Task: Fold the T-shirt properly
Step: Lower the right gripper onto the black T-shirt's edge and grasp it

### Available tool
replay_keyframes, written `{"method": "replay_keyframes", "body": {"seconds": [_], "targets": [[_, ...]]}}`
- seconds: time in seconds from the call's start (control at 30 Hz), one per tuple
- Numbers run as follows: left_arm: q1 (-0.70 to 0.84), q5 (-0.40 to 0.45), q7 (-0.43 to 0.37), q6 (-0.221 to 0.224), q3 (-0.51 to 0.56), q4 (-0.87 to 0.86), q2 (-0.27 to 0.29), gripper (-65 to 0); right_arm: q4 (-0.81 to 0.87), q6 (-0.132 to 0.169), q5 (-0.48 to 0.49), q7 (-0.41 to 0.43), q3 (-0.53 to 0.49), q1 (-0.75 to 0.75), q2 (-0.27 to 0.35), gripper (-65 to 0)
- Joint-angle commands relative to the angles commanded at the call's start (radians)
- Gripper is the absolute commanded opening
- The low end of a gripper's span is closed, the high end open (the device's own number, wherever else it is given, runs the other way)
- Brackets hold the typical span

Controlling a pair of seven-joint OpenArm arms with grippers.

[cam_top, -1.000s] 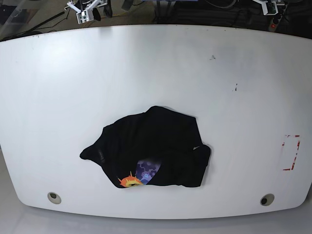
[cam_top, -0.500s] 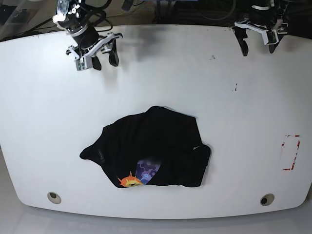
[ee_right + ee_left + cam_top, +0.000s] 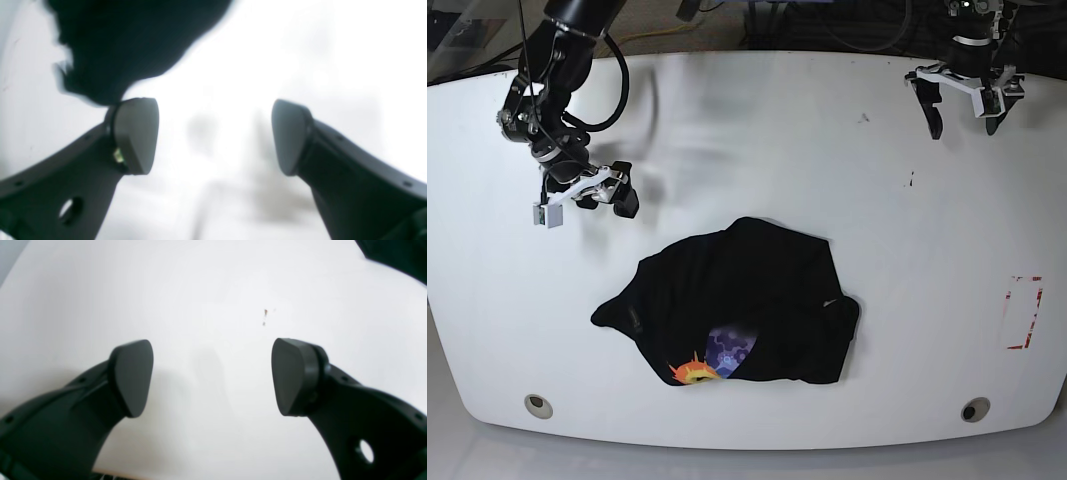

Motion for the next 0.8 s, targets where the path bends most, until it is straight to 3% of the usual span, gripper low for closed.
{"method": "replay_keyframes", "body": {"seconds": [0.27, 0.43, 0.5, 0.6, 0.8], "targets": [[0.0, 0.002, 0.0, -0.002, 0.005, -0.003, 0.0, -13.1, -0.244, 0.0, 0.0, 0.002, -0.015, 0.144, -0.008, -14.7], [0.0, 0.002, 0.0, -0.002, 0.0, -0.005, 0.0, -13.1, -0.333, -0.003, 0.0, 0.068, -0.137, 0.203, -0.026, -14.7], [0.0, 0.002, 0.0, -0.002, 0.0, -0.005, 0.0, -13.1, -0.365, -0.023, 0.0, 0.098, -0.17, 0.215, -0.028, -14.7], [0.0, 0.002, 0.0, -0.002, 0.0, -0.006, 0.0, -13.1, -0.425, -0.081, 0.0, 0.155, -0.226, 0.242, -0.028, -14.7], [0.0, 0.002, 0.0, -0.002, 0.0, -0.006, 0.0, -13.1, -0.454, -0.129, 0.0, 0.279, -0.308, 0.255, -0.028, -14.7]]}}
